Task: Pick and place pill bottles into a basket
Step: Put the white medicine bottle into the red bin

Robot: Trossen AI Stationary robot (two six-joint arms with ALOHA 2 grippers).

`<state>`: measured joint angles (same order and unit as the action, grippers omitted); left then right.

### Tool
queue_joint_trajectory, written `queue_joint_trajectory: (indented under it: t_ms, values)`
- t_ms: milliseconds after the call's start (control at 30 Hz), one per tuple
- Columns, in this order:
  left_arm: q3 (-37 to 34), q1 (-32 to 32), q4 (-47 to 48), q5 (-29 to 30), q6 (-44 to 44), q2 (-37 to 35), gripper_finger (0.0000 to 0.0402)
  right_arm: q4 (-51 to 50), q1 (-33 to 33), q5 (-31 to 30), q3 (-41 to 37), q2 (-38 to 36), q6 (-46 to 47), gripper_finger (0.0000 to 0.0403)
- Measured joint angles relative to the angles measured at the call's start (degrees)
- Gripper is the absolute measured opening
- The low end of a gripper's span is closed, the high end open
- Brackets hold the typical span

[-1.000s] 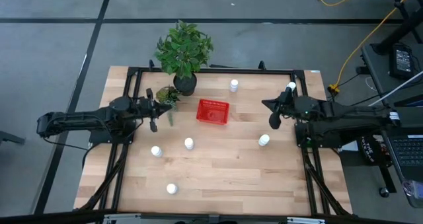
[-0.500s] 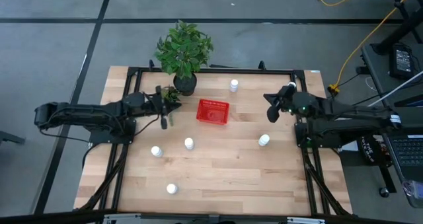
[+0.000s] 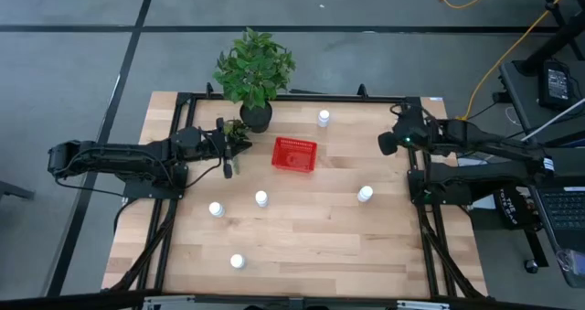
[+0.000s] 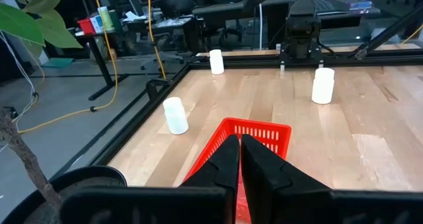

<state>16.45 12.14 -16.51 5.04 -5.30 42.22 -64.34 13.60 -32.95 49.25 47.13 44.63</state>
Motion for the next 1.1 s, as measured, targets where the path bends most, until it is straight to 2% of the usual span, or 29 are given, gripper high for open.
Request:
queue_joint_trajectory:
  t_ms: [200, 433, 567, 933, 1100]
  values:
    - [0.00, 0.00, 0.00, 0.02, -1.12, 0.00, 0.0015, -1.13, 3.55, 0.02, 0.28, 3.01, 3.22, 0.0017]
    - [0.00, 0.00, -0.02, 0.02, -10.45, 0.00, 0.0011, -5.91, 8.39, 0.02, 0.31, 4.65, 6.25, 0.0032]
    - [0.00, 0.00, -0.41, 0.03, -11.47, 0.00, 0.0012, -5.67, 9.77, 0.02, 0.31, 4.77, 4.91, 0.0069]
    - [0.00, -0.02, -2.08, 0.04, -11.47, 0.00, 0.0013, -1.79, 12.81, 0.50, 0.31, 5.56, 5.94, 0.0210]
    - [0.00, -0.02, -2.81, 0.04, -11.51, 0.00, 0.0010, -0.79, 16.00, 0.49, 0.31, 8.79, 7.42, 0.0235]
